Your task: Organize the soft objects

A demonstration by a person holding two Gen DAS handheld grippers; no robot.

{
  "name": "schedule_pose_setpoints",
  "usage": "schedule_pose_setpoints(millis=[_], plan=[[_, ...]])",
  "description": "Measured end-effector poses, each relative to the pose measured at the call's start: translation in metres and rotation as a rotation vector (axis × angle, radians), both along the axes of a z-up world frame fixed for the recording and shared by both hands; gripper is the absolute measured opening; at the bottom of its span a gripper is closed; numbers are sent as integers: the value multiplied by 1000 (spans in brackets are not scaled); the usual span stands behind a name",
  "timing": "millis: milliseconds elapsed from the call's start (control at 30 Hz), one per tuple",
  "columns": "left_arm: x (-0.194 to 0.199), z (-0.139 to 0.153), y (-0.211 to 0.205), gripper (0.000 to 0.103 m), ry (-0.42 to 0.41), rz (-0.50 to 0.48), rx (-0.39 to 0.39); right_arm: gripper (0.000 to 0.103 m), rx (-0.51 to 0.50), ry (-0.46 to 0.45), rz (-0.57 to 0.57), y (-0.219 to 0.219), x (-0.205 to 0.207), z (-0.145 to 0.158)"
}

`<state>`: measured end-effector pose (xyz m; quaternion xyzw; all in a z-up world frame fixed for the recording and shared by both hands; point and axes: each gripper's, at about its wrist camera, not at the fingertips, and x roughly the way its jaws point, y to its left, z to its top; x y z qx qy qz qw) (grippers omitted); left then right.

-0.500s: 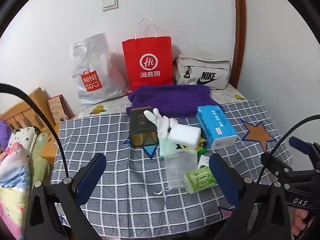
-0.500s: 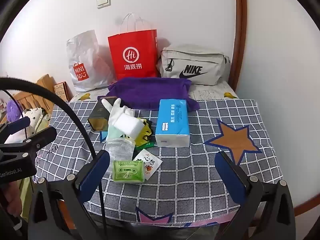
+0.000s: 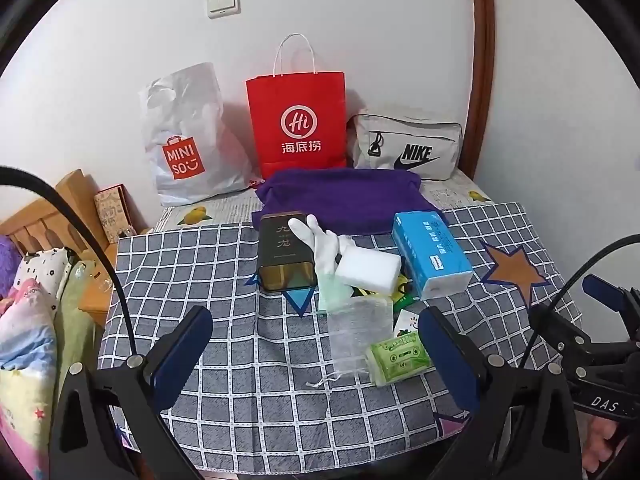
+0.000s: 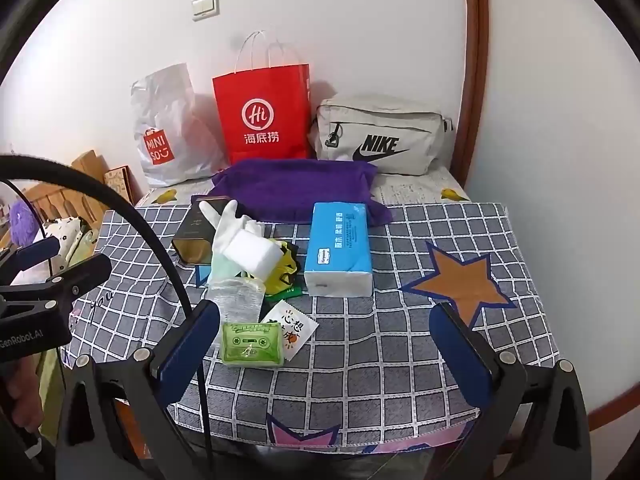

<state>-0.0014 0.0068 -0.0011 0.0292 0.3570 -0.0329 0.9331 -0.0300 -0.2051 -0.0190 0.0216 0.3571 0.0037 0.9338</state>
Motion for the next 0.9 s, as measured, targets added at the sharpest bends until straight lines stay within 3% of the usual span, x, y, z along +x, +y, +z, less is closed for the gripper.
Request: schedule_pose_setpoints(millis=[900], plan=[[2, -4, 4, 103, 6, 13, 9, 103, 0, -15, -2, 3, -1, -3]])
